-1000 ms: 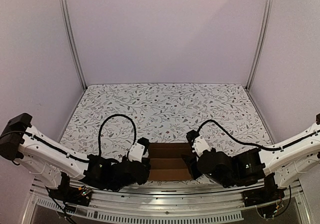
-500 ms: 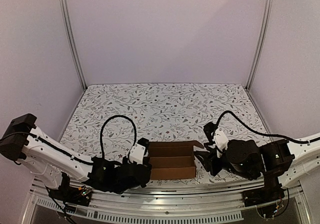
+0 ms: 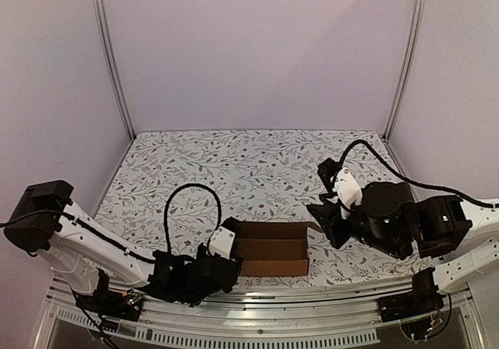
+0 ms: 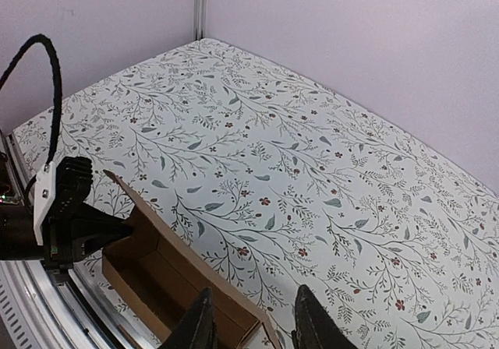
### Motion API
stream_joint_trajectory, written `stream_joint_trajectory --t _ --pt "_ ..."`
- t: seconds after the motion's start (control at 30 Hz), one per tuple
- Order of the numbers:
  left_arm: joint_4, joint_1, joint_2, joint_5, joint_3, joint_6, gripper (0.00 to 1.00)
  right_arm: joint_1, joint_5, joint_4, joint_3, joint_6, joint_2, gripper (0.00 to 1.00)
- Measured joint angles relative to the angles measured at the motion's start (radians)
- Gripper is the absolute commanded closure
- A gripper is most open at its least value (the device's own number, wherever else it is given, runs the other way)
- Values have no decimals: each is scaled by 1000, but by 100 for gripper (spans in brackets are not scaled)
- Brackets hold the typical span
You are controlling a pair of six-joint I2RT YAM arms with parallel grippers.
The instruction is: Fold the paper box
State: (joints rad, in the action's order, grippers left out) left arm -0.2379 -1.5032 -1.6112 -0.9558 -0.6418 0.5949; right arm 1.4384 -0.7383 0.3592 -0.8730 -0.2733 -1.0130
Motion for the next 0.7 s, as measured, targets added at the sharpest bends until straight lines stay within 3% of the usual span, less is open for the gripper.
stream_joint_trajectory --t 0.4,0.7 --pt "-201 11 -82 -38 14 -142 100 -207 249 -21 -155 29 -300 84" --pt "-219 11 -103 -58 8 -119 97 -242 323 -71 -188 -24 -487 91"
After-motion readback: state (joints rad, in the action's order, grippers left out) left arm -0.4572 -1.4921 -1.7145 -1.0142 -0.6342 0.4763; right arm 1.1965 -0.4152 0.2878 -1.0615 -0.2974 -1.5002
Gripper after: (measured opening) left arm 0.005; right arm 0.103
